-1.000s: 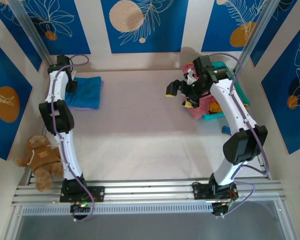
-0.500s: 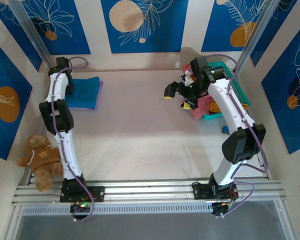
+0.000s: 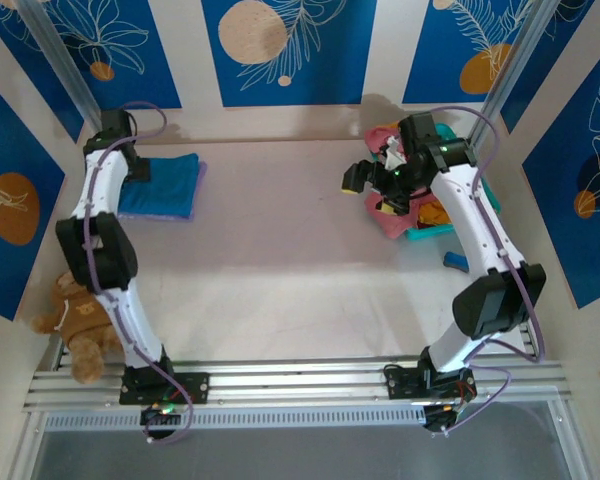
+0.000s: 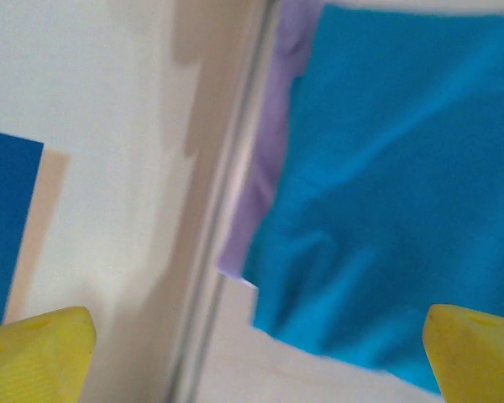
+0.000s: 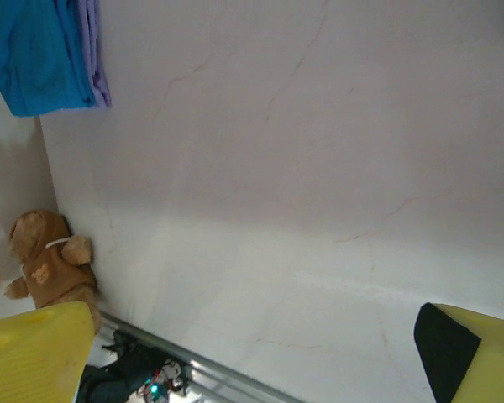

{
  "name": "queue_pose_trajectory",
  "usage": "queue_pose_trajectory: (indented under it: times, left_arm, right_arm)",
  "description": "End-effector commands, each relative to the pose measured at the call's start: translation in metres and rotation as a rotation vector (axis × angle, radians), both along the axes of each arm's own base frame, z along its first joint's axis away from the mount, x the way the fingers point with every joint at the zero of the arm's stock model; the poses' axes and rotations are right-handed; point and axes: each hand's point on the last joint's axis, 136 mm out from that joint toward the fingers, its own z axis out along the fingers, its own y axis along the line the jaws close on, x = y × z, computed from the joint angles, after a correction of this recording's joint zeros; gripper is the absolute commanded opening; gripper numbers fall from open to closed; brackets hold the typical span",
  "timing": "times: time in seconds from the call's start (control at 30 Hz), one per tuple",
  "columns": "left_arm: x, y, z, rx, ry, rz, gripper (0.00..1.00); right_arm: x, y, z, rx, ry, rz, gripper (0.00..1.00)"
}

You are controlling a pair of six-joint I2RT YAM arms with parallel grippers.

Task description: Fold and stack the t-shirts

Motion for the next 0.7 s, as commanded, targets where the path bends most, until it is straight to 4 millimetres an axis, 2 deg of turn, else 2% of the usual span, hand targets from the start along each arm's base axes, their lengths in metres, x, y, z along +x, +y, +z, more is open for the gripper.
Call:
queue_pose_trajectory:
  times: [0.0, 0.13, 0.23, 0.3, 0.43, 0.57, 0.67]
  left_arm:
    - [-0.003, -0.076, 0.037, -0.308, -0.236, -0.141, 0.99]
    - [-0.028, -0.122, 0.060, -0.488, -0.458, -0.275, 0.99]
    - [-0.052, -0.152, 0.068, -0.507, -0.584, -0.380, 0.99]
    - [-0.071, -0.176, 0.064, -0.438, -0.600, -0.508, 0.99]
    - [-0.107, -0.208, 0.039, -0.286, -0.629, -0.680, 0.99]
    - [-0.127, -0.206, 0.013, -0.235, -0.702, -0.668, 0.99]
    - [-0.131, -0.201, -0.009, -0.201, -0.717, -0.664, 0.99]
  right_arm:
    - [0.003, -0.019, 0.007, -0.058, -0.136, -0.020, 0.99]
    - [0.009, -0.047, -0.003, -0.185, -0.349, -0.072, 0.99]
    - [0.012, -0.065, -0.020, -0.317, -0.565, -0.067, 0.99]
    - [0.014, -0.086, -0.034, -0.379, -0.622, -0.129, 0.99]
    - [0.014, -0.123, -0.063, -0.468, -0.718, -0.228, 0.99]
    - [0.012, -0.142, -0.088, -0.423, -0.883, -0.305, 0.99]
    - [0.018, -0.153, -0.110, -0.435, -0.922, -0.338, 0.99]
